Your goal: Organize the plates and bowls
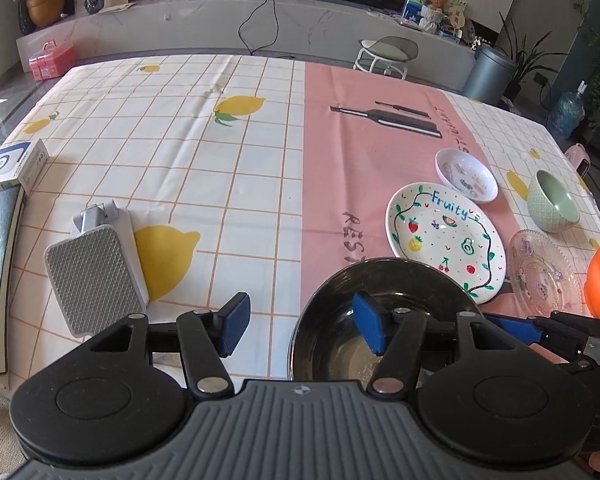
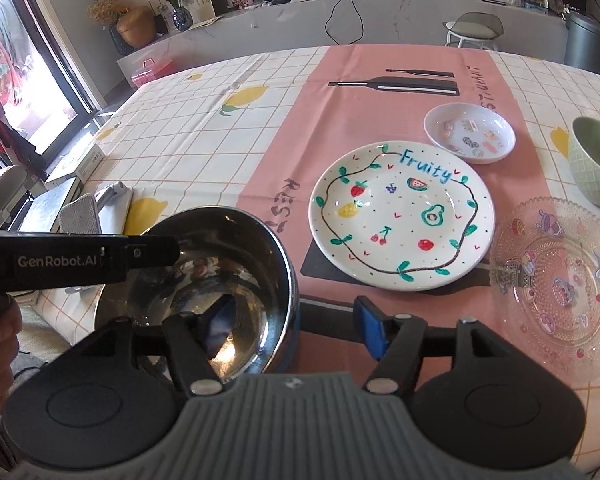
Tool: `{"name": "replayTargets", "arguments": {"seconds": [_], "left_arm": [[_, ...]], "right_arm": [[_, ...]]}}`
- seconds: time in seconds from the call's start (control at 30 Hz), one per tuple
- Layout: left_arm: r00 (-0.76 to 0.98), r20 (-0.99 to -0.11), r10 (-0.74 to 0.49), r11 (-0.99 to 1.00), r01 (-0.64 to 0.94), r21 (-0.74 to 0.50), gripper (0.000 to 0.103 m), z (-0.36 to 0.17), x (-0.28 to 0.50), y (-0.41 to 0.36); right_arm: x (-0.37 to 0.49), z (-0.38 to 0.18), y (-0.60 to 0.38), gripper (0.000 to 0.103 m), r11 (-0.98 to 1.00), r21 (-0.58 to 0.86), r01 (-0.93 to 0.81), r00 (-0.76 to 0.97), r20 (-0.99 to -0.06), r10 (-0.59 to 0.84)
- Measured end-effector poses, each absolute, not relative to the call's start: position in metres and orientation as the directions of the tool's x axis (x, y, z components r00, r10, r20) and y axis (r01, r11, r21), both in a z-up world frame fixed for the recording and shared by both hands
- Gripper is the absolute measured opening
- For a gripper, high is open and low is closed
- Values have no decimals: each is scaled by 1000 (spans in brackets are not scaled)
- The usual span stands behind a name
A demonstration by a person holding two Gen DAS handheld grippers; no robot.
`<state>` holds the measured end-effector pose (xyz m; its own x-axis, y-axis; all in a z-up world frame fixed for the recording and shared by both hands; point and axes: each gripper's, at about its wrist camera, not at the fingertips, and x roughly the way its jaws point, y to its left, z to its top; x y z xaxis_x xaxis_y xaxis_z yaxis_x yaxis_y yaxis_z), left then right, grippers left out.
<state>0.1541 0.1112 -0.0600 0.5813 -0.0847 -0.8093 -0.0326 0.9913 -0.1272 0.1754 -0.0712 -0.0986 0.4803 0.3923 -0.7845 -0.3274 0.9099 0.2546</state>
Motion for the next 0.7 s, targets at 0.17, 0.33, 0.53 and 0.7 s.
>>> {"name": "replayTargets", "arguments": {"seconds": [0.17, 0.33, 0.53, 0.7], "left_arm": [[613, -787, -62, 995, -21, -94, 83, -56, 152, 107], [611, -790, -44, 999, 16, -44, 83, -57, 151, 99], [647, -762, 26, 999, 17, 49, 84, -53, 149, 90], [680, -733, 26, 999, 1, 36, 87, -44, 144, 91]], "right_arm": [[175, -95, -71, 92, 910, 256, -327, 491, -777, 395], [175, -92, -72, 100, 910, 252, -329, 491, -778, 393], [177, -85, -74, 100, 911, 253, -326, 478, -787, 390], [175, -68, -77, 100, 915, 186, -359, 515, -778, 361]]}}
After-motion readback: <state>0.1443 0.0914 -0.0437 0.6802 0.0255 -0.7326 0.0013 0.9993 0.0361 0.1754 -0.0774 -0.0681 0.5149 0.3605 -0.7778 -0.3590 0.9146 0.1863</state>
